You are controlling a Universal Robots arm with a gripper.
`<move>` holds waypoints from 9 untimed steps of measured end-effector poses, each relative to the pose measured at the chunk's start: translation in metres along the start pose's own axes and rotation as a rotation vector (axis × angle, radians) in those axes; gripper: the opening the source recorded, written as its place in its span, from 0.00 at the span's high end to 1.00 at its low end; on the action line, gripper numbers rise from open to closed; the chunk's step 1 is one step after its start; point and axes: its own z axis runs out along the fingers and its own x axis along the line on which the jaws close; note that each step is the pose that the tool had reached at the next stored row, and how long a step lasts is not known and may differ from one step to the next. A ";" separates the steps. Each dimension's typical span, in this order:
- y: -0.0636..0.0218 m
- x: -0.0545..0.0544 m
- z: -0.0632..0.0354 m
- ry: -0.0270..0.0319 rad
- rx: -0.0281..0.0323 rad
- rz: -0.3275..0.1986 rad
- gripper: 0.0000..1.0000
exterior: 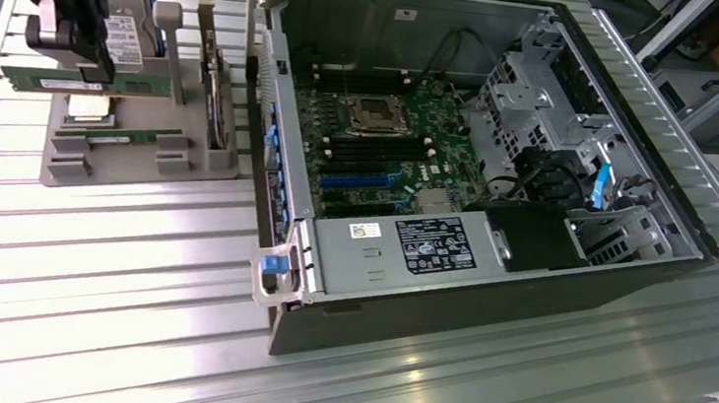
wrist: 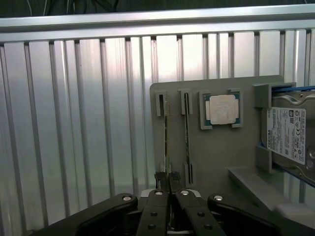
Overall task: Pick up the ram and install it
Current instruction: 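Pick up the ram and move it above insertion slot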
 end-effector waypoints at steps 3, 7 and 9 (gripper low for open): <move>-0.0001 0.000 -0.0015 0.0000 0.0000 0.000 0.88; -0.0001 0.000 -0.0033 0.0000 0.0000 0.000 0.88; -0.0001 0.000 -0.0042 0.0000 0.0000 0.000 0.88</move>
